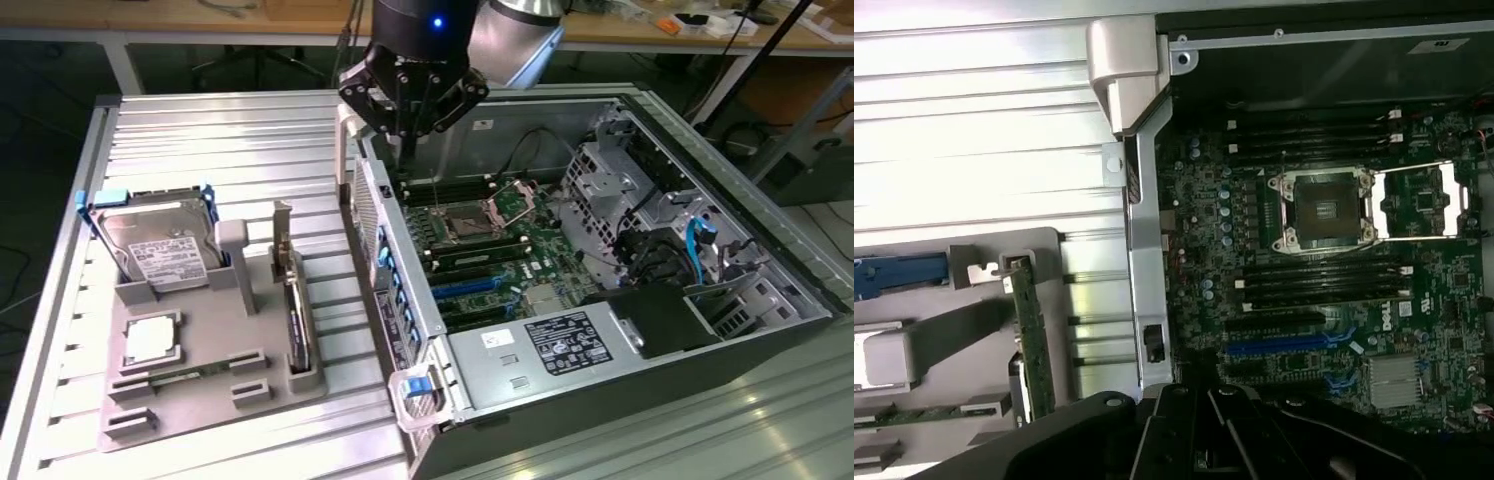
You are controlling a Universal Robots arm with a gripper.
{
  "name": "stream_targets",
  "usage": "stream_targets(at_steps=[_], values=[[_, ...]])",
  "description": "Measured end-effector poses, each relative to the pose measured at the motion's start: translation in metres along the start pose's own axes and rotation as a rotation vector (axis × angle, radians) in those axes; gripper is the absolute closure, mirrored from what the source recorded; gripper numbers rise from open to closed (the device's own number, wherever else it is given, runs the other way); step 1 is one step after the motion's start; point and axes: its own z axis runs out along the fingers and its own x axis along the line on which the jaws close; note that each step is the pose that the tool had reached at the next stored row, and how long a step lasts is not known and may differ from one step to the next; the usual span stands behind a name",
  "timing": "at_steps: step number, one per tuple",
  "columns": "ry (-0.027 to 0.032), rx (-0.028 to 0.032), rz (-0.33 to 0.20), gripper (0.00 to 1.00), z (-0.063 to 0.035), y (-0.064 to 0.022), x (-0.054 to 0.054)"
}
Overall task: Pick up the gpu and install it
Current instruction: 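Reach for the gpu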
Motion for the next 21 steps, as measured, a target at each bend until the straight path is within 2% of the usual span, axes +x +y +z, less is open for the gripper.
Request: stream_targets(at_steps=[9,21], values=[[0.0,0.0,0.0,0.89,-0.0006,-0.0096,0.028],[0.0,0.0,0.0,0.89,-0.0011,-0.0185,0.055]])
